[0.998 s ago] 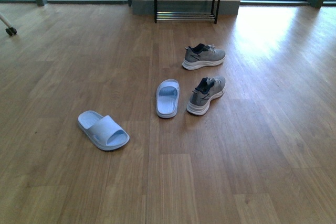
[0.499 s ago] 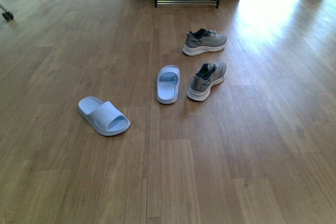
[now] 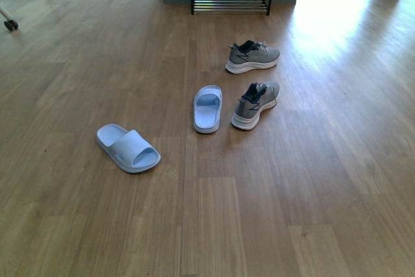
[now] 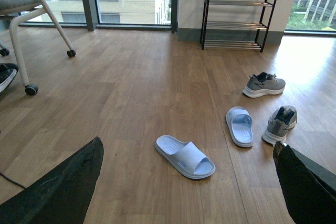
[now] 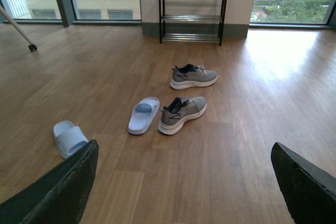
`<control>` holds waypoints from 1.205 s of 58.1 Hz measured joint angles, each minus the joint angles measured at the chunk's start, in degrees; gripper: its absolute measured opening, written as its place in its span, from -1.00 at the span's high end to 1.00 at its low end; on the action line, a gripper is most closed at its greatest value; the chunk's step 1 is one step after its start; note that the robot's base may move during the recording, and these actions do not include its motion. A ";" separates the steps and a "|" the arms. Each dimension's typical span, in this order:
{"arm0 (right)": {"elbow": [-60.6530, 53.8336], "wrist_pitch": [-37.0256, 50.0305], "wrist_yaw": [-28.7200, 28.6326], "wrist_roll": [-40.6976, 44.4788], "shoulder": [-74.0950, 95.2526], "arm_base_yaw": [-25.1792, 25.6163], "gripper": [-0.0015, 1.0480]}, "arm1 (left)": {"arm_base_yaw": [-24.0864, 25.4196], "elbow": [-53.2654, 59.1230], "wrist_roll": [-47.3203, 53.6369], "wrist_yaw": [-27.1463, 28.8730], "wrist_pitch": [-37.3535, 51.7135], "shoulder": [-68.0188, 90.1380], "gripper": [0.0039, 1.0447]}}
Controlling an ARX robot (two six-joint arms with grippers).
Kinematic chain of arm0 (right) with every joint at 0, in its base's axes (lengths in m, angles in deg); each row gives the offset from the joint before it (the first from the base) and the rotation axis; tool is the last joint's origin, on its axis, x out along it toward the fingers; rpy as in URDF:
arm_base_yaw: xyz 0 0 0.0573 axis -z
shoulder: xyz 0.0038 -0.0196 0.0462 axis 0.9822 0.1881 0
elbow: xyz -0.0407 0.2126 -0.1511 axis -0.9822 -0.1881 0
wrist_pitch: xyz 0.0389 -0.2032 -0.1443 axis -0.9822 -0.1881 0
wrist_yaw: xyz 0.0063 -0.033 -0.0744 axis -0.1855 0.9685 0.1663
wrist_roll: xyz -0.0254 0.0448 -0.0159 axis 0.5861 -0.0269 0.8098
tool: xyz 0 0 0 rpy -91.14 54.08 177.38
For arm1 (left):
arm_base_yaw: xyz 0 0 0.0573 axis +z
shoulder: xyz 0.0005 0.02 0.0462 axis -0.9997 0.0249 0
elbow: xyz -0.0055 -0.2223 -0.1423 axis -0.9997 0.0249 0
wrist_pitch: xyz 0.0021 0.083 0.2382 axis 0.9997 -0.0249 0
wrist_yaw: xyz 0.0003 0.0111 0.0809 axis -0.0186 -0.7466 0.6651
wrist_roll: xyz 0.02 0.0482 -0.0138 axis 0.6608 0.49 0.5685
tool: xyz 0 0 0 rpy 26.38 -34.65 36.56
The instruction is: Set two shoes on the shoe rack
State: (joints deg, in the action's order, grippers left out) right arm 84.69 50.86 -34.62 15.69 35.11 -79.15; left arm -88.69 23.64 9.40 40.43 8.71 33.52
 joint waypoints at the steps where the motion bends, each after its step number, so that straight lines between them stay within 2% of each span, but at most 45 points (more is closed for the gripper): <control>1: 0.00 0.00 -0.02 0.00 0.00 0.00 -0.82 | 0.00 0.00 0.00 0.00 0.00 0.00 -0.83; 70: 0.00 0.00 0.00 0.00 0.00 0.00 -0.82 | 0.00 0.00 0.00 0.00 0.00 0.00 -0.83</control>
State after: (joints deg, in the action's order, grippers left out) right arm 84.69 50.86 -34.62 15.69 35.11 -79.15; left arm -88.69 23.64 9.40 40.43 8.71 33.52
